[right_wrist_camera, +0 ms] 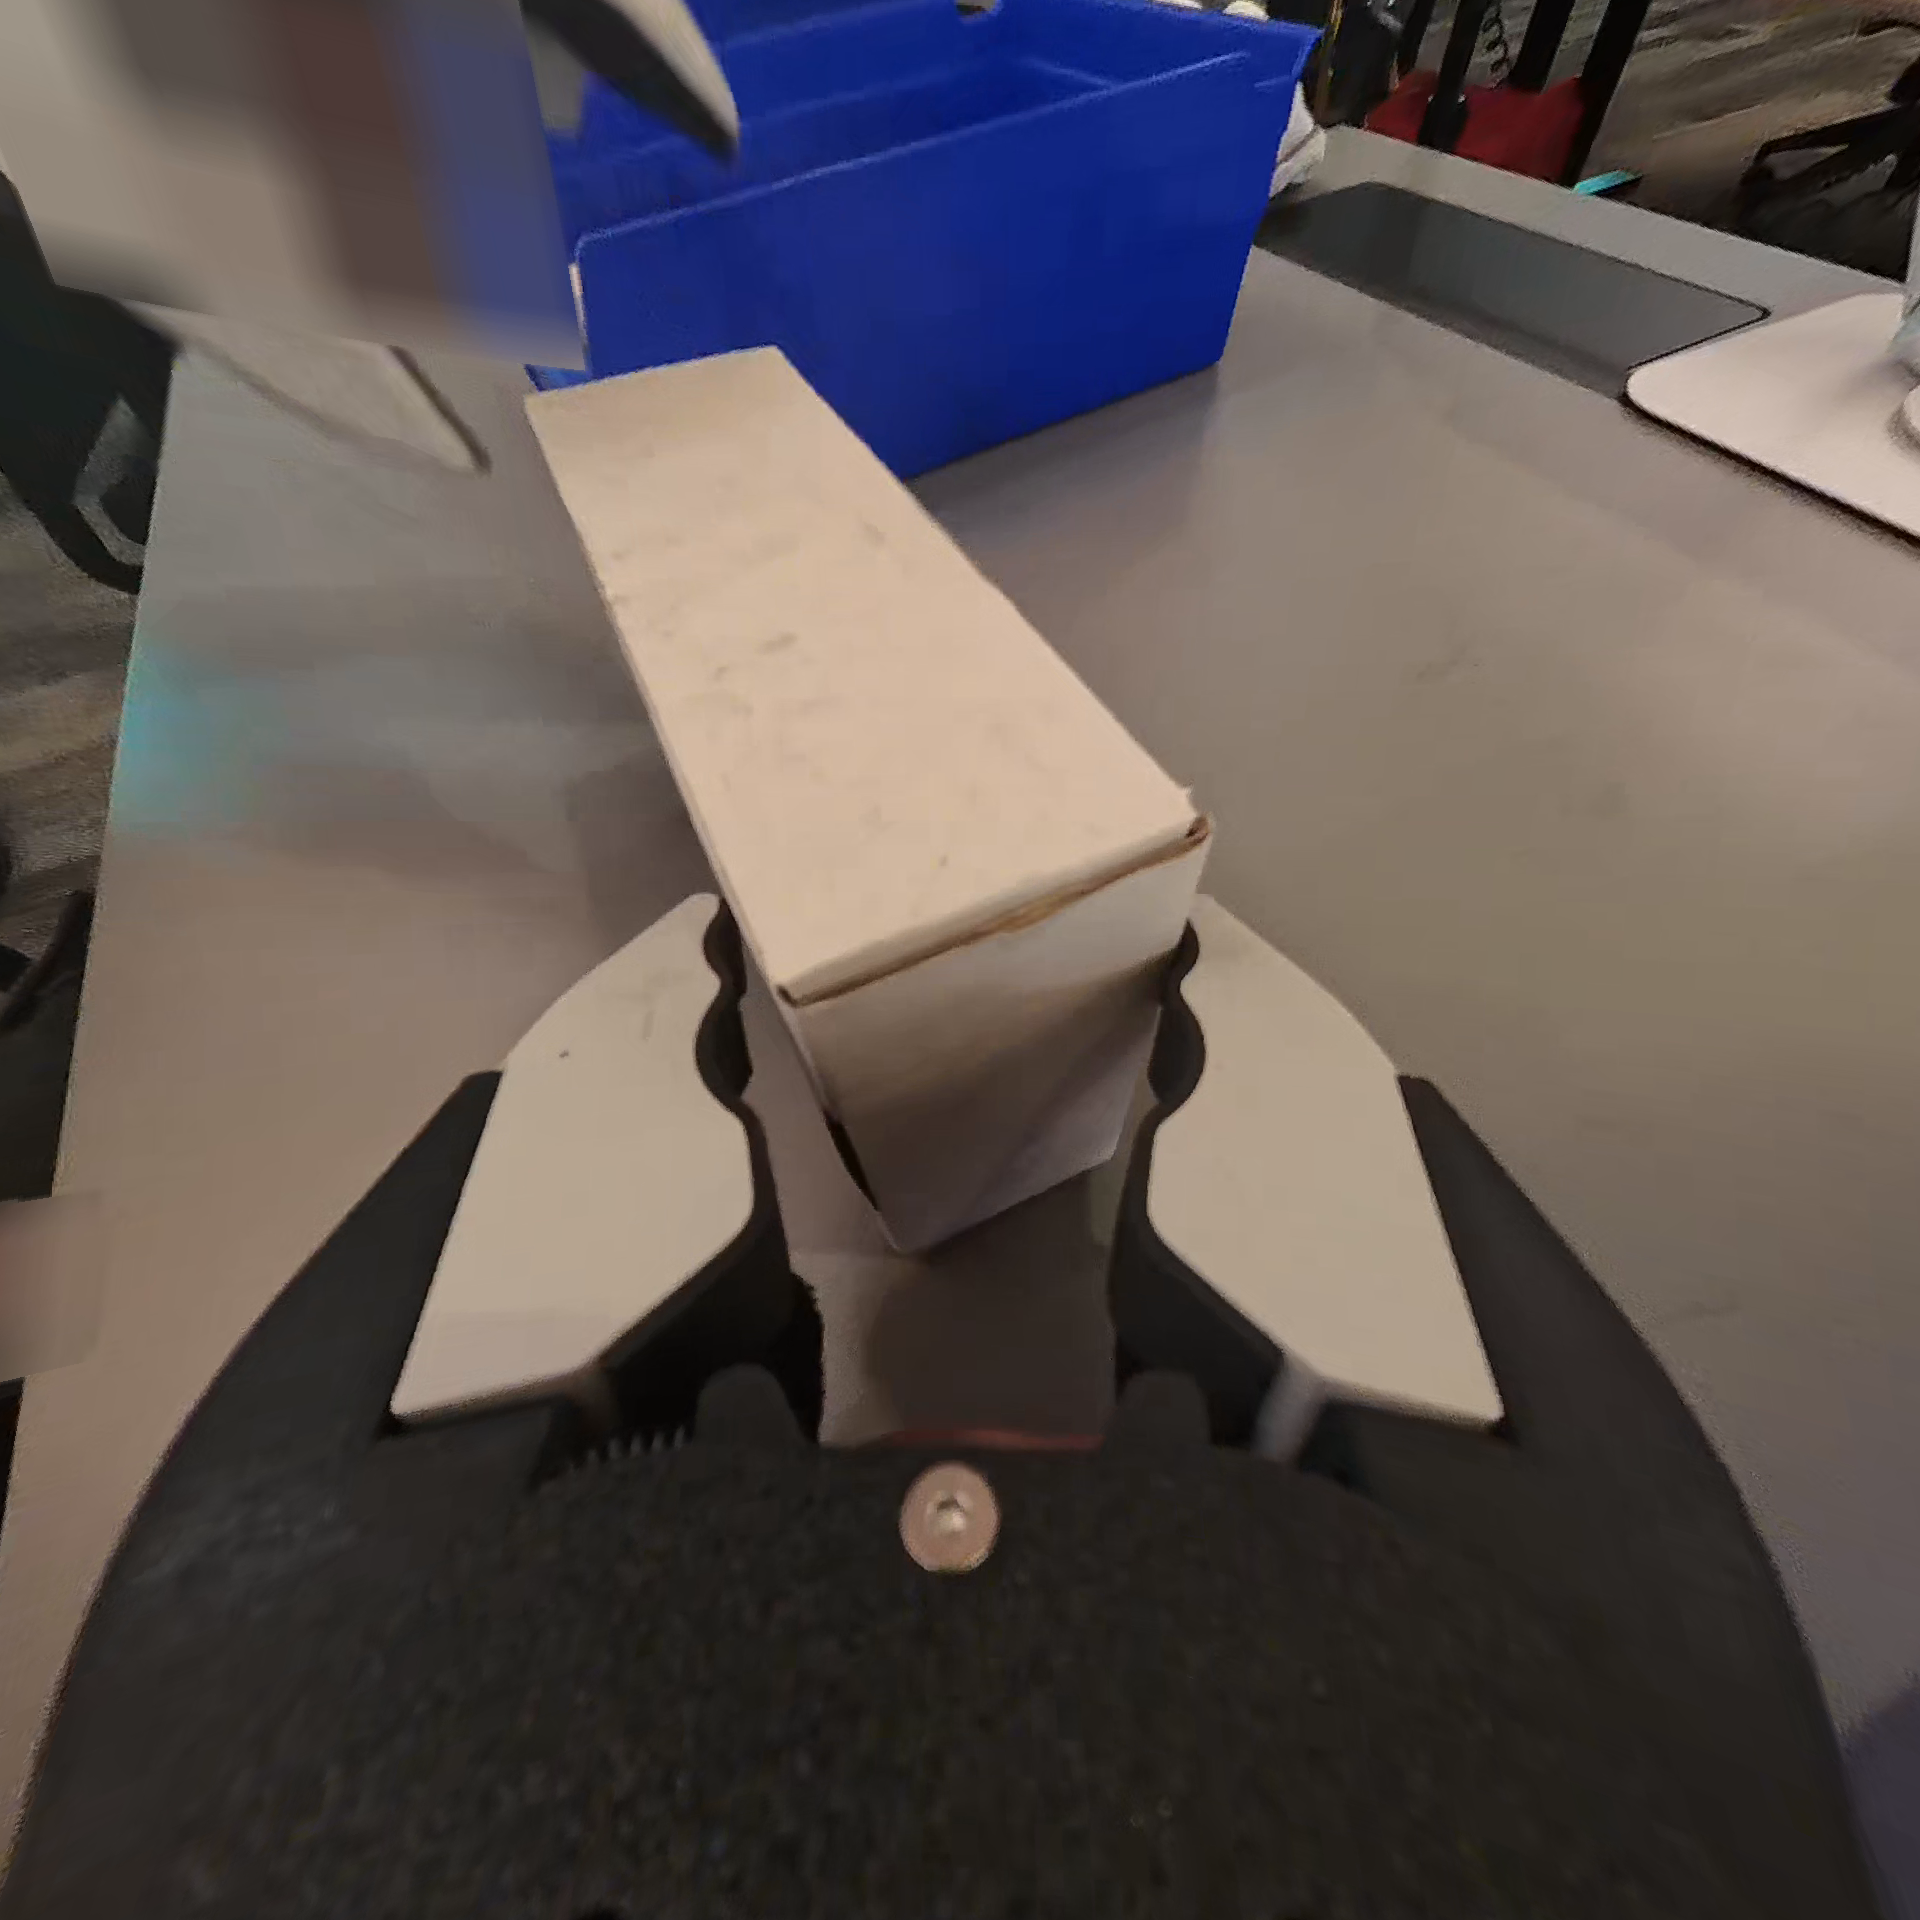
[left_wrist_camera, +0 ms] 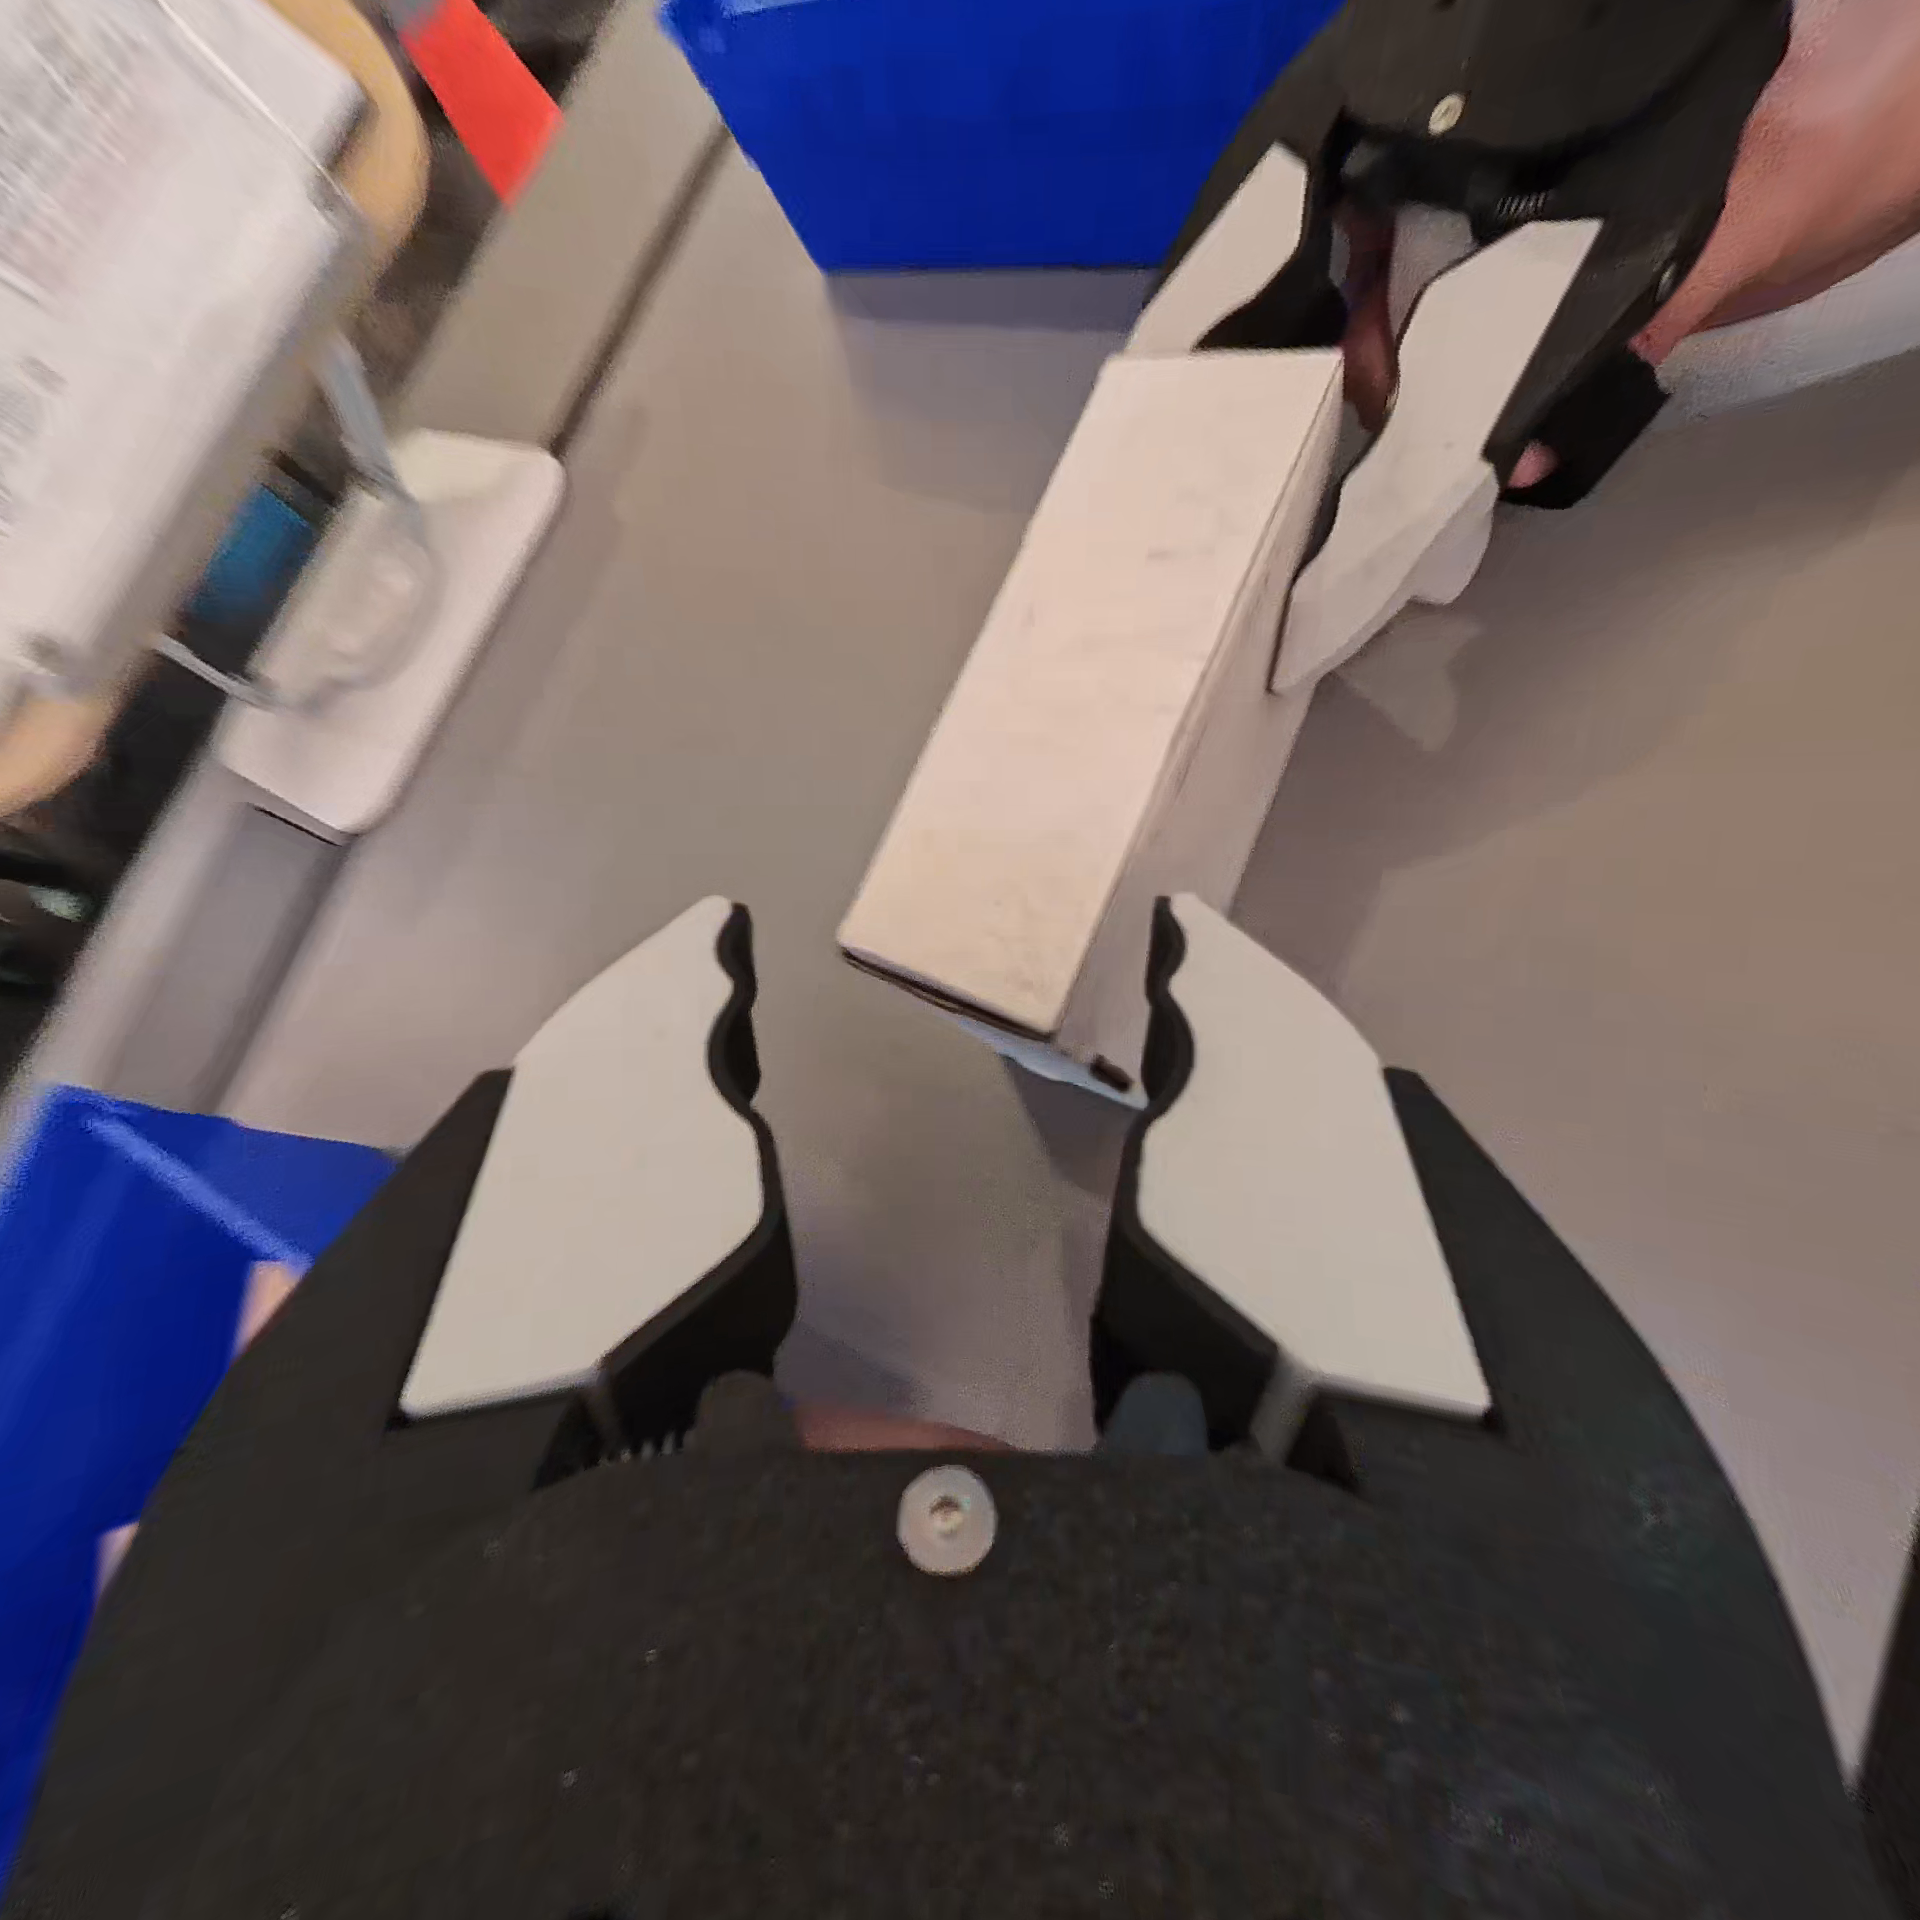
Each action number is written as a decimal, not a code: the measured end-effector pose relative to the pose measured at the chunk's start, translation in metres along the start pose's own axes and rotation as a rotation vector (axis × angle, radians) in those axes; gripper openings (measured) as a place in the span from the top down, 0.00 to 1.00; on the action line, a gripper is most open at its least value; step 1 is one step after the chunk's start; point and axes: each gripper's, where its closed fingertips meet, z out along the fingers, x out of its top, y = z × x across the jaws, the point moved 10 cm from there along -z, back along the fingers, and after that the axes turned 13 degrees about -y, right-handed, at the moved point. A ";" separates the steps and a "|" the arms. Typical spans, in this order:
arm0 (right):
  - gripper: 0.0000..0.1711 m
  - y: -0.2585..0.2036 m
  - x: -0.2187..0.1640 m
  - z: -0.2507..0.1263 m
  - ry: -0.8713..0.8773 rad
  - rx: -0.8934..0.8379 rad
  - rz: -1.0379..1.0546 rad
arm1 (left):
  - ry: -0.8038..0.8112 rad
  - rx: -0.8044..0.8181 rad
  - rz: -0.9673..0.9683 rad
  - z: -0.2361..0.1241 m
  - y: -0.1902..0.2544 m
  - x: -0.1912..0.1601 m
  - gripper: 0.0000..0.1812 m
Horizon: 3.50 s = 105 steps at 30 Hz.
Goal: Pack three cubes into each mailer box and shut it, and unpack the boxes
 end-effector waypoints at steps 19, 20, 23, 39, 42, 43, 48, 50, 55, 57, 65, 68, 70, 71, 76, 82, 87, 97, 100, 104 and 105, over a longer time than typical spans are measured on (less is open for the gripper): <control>0.59 0.000 -0.003 -0.004 -0.023 0.009 -0.081 | -0.241 0.176 0.348 0.004 0.001 0.012 0.61; 0.60 0.000 -0.003 -0.004 -0.025 0.008 -0.080 | -0.243 0.184 0.359 0.004 0.001 0.013 0.61; 0.60 -0.001 -0.002 -0.004 -0.028 0.006 -0.079 | -0.243 0.203 0.379 0.004 0.005 0.012 0.63; 0.60 0.001 -0.002 -0.005 -0.042 0.016 -0.090 | -0.226 0.294 0.409 -0.002 0.005 0.020 0.61; 0.61 0.004 -0.002 -0.007 -0.045 0.033 -0.073 | -0.189 0.317 0.405 -0.004 0.007 0.024 0.64; 0.61 0.005 -0.002 -0.007 -0.044 0.038 -0.066 | -0.182 0.316 0.411 -0.003 0.009 0.025 0.67; 0.61 0.003 0.003 -0.007 -0.113 -0.013 -0.114 | -0.216 0.398 0.486 0.008 0.017 0.021 0.67; 0.62 0.003 0.002 -0.007 -0.110 -0.012 -0.120 | -0.199 0.417 0.492 0.008 0.019 0.020 0.68; 0.62 0.002 0.002 -0.008 -0.122 -0.015 -0.124 | -0.182 0.502 0.549 0.013 0.025 0.019 0.71; 0.62 0.003 0.001 -0.008 -0.118 -0.013 -0.121 | -0.184 0.533 0.569 0.016 0.027 0.018 0.73; 0.62 -0.009 0.005 -0.002 -0.120 0.025 -0.173 | -0.059 0.440 0.581 0.023 0.048 0.031 0.62; 0.62 -0.009 0.009 0.001 -0.146 0.002 -0.144 | -0.114 0.487 0.619 0.032 0.055 0.041 0.61; 0.62 -0.006 0.007 -0.001 -0.134 -0.002 -0.141 | -0.119 0.499 0.639 0.034 0.057 0.043 0.62; 0.62 -0.006 0.006 -0.002 -0.132 -0.001 -0.142 | -0.116 0.499 0.640 0.034 0.058 0.044 0.63; 0.62 -0.005 0.004 -0.004 -0.129 0.001 -0.128 | -0.094 0.509 0.622 0.022 0.052 0.046 0.65; 0.62 -0.006 0.005 -0.003 -0.130 -0.004 -0.133 | -0.115 0.514 0.646 0.020 0.048 0.049 0.63; 0.62 -0.008 0.005 -0.004 -0.152 -0.013 -0.137 | -0.129 0.542 0.672 0.022 0.053 0.049 0.67; 0.62 -0.011 0.005 -0.005 -0.170 -0.007 -0.138 | -0.153 0.600 0.682 0.035 0.062 0.045 0.85; 0.62 -0.010 0.005 -0.005 -0.167 -0.010 -0.149 | -0.156 0.586 0.684 0.033 0.059 0.047 0.82; 0.62 -0.014 0.007 -0.004 -0.162 -0.038 -0.169 | -0.163 0.571 0.652 0.025 0.054 0.048 0.72; 0.62 -0.016 0.007 -0.003 -0.167 -0.035 -0.161 | -0.170 0.557 0.642 0.025 0.053 0.048 0.72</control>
